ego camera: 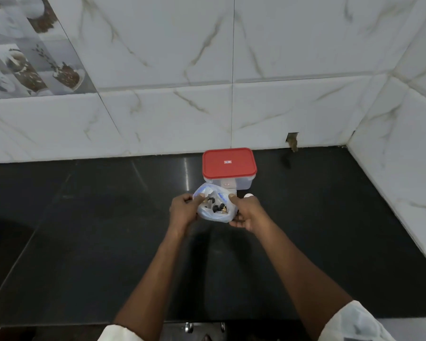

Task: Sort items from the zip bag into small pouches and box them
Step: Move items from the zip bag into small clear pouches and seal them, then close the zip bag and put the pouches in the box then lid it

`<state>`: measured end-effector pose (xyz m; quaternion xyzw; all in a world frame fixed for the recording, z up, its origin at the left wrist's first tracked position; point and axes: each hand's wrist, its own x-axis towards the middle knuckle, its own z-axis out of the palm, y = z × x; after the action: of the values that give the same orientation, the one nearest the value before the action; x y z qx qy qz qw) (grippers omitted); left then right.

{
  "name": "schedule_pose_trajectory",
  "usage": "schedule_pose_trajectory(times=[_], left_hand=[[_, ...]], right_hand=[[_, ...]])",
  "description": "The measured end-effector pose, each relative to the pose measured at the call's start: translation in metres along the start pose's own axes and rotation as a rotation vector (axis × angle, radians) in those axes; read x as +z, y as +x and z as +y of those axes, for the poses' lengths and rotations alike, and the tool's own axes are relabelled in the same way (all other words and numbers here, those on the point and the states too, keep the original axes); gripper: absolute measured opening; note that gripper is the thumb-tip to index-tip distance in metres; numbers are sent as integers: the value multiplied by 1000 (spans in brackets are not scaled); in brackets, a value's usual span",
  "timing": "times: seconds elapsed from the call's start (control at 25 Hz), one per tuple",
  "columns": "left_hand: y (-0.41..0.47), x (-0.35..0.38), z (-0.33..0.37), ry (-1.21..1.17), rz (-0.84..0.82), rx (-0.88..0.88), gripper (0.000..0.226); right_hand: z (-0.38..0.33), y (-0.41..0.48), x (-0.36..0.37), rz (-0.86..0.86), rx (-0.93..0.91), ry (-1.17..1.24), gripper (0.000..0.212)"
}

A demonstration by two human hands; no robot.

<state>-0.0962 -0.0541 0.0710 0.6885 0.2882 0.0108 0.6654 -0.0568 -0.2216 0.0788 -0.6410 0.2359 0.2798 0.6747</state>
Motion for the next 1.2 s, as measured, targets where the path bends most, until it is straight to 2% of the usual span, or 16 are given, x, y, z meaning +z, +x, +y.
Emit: schedule_pose_trajectory(times=[0.08,0.12,0.24,0.4,0.48,0.6,0.68,0.76,0.84,0.88,0.96,1.0,1.04,1.08,1.12,1.2], left_hand=[[0,2,5,-169,-85,-150,46],[1,1,7,-217,-94,-212,46],[3,-3,12,-279,-136,-330,13],[3,-7,14,-406,-228,-391,11],[0,-5,14,-426,-283,-391,11],[-2,0,14,-373,-297,-420,11],[-1,4,17,-331,-280,-431,10],[0,10,22,-224,-251,-398,7],[2,16,22,-99,-183,-305,16],[3,19,21,15,-108,-222,19],[5,25,18,412,132,-29,23],[1,30,19,595,230,31,25],[-3,34,20,720,277,67,27],[-5,36,21,775,284,74,27],[-5,35,21,790,260,66,26],[-1,24,23,802,156,101,21]], right_hand=[[-8,-1,-12,-116,123,124,31],[-9,0,-19,-156,158,197,33],[-13,5,-41,-224,217,340,34],[-10,13,-49,-91,125,120,14],[-13,13,-48,-38,78,91,11],[-17,11,-48,-89,93,116,8],[-19,6,-47,-130,84,114,13],[-20,3,-44,-158,57,105,19],[-18,3,-40,-112,-53,39,18],[-17,7,-38,-5,-166,-63,18],[-16,16,-35,297,-415,-443,19],[-15,17,-34,403,-478,-633,21],[-15,17,-32,436,-499,-750,23],[-15,16,-31,403,-467,-793,22],[-17,14,-32,313,-403,-724,19],[-25,9,-39,76,-202,-378,15]])
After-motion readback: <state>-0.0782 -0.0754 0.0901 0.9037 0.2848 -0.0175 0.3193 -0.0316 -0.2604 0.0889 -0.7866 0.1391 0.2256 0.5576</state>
